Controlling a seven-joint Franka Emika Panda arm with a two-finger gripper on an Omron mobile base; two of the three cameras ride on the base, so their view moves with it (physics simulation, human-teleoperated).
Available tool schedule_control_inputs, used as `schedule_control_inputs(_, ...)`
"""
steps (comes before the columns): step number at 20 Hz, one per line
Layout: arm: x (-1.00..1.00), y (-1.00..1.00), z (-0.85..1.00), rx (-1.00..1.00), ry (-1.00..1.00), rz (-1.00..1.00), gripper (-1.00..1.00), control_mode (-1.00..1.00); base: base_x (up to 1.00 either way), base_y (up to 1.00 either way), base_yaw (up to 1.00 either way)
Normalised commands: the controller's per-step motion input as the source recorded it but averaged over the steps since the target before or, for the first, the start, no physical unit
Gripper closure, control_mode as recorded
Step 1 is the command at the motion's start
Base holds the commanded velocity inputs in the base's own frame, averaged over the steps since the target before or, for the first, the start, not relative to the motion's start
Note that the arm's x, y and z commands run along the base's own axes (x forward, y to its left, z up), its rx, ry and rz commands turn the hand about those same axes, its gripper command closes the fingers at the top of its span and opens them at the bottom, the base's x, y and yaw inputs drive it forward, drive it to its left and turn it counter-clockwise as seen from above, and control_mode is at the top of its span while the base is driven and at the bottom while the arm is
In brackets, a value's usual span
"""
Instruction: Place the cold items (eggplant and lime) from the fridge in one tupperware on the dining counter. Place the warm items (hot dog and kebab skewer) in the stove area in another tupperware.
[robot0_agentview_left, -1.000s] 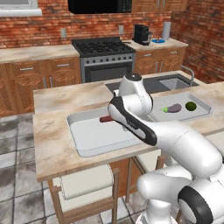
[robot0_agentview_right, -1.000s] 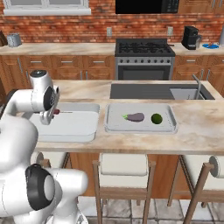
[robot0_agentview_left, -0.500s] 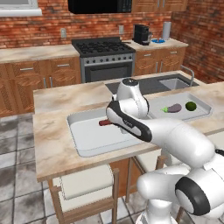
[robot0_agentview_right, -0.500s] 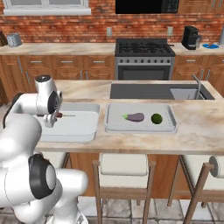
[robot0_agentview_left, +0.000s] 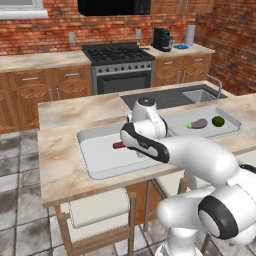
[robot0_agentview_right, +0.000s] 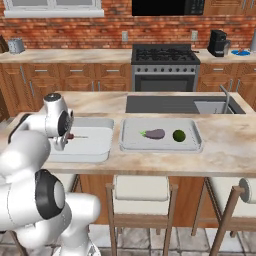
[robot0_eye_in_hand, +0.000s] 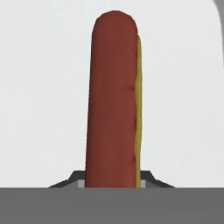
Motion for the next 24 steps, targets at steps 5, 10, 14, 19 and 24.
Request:
schedule_control_inputs(5,0.19,0.0,-0.15,-0.03,0.01,0.0,1.0,-1.0,0.0,0.0,0.0)
schedule_control_inputs(10,0.14,0.0,-0.06,0.0,0.0,0.0,1.0,-1.0,0.0,0.0,0.0)
schedule_control_inputs(14,0.16,0.0,-0.07,0.0,0.0,0.0,1.0,-1.0,0.0,0.0,0.0)
schedule_control_inputs(19,0.2,0.0,-0.13,0.0,0.0,0.0,1.0,-1.0,0.0,0.0,0.0)
schedule_control_inputs(24,0.18,0.0,-0.16,0.0,0.0,0.0,1.0,-1.0,0.0,0.0,0.0)
